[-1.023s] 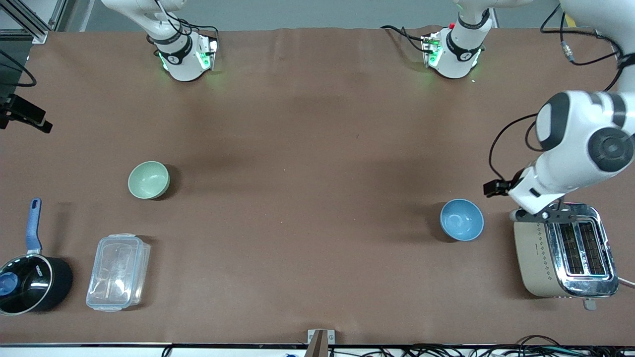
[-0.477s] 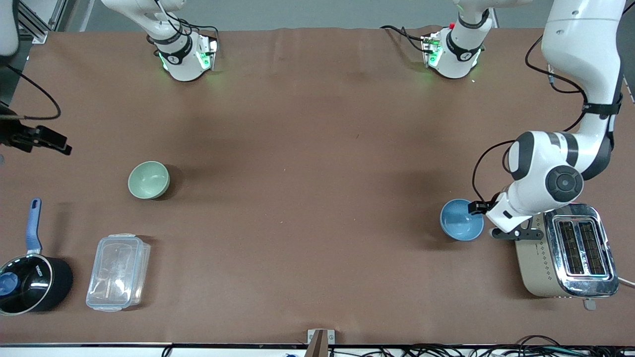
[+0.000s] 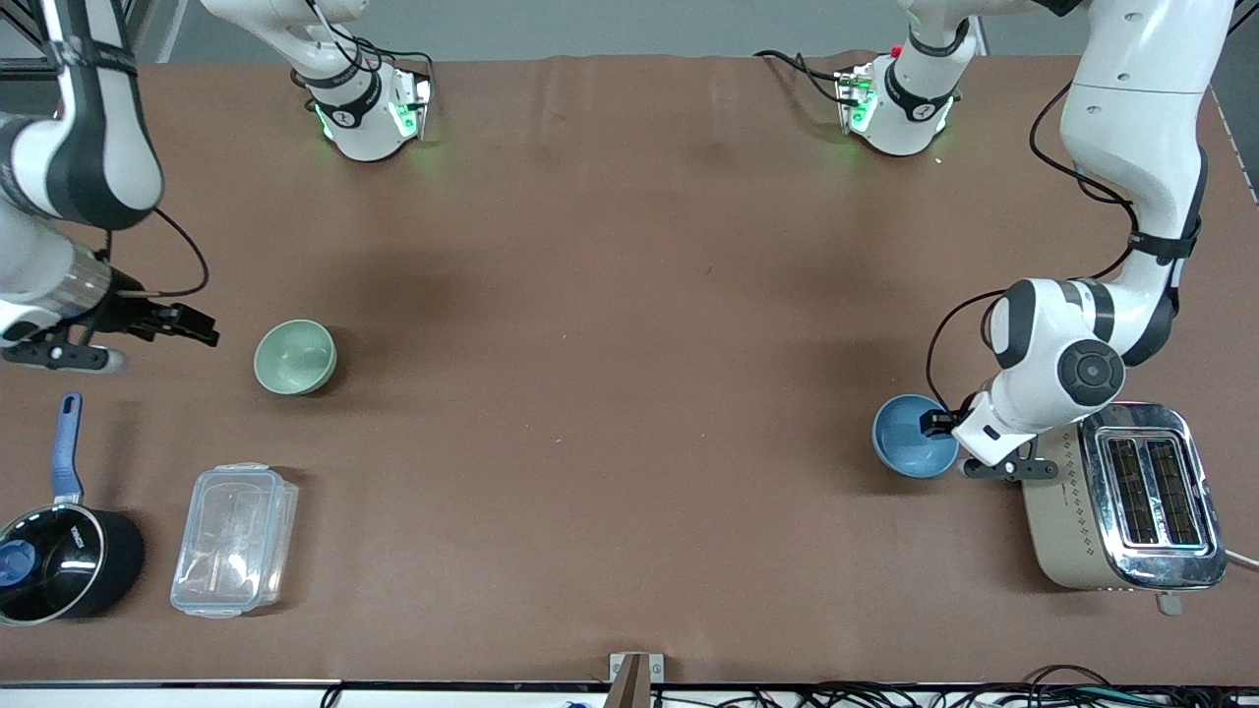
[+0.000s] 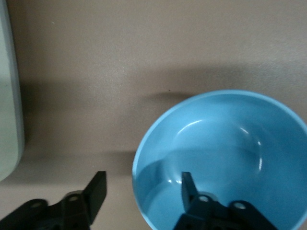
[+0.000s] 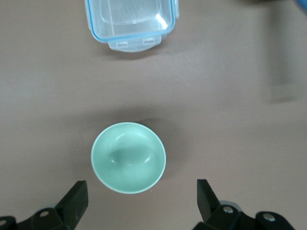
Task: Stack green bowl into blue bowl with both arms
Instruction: 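Grasp the blue bowl with the left gripper while the right gripper reaches the green bowl, then slide the blue bowl with the left gripper while the right gripper lifts the green bowl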
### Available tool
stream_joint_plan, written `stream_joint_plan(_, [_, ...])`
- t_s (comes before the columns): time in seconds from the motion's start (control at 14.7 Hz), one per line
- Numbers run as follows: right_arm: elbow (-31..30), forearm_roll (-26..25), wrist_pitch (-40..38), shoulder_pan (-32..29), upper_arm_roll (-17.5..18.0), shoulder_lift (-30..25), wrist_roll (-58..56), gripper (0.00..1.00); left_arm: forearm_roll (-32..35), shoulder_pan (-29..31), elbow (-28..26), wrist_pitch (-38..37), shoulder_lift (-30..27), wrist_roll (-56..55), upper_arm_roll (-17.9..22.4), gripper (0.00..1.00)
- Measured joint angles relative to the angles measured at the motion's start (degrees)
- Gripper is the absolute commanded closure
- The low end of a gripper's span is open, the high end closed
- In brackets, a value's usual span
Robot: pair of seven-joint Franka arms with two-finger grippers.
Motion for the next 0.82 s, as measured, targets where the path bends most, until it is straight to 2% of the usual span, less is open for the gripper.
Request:
stream_joint_plan(0.07, [-1.2, 0.7, 1.6, 0.0, -0.4, 1.4, -0.7, 0.00, 0.0, 0.1, 0.0, 0.1, 0.2, 0.0, 0.0, 0.72])
stream_joint_plan(0.2, [-1.8, 3.9, 2.8, -0.2, -1.0, 4.4, -2.7, 0.00, 0.0, 0.1, 0.0, 0.3, 0.3, 0.0, 0.0, 0.92])
stream_joint_plan(0.27, [-1.9, 5.6, 3.2, -0.3, -1.2, 5.9, -4.2, 0.00, 0.0, 0.1, 0.0, 0.4, 0.3, 0.0, 0.0, 0.97])
stream_joint_plan(0.68, [-1.9, 18.2, 5.0, -1.0, -4.0, 12.7, -16.2, 0.00, -0.1, 0.0, 1.0, 0.5, -0.8, -0.4, -0.7, 1.00])
stream_joint_plan(0.82, [-2.0, 23.7, 5.0, -1.2, -4.9, 14.8, -20.8, 0.01, -0.1, 0.0, 1.8, -0.1, -1.1, -3.4, -2.6, 1.00])
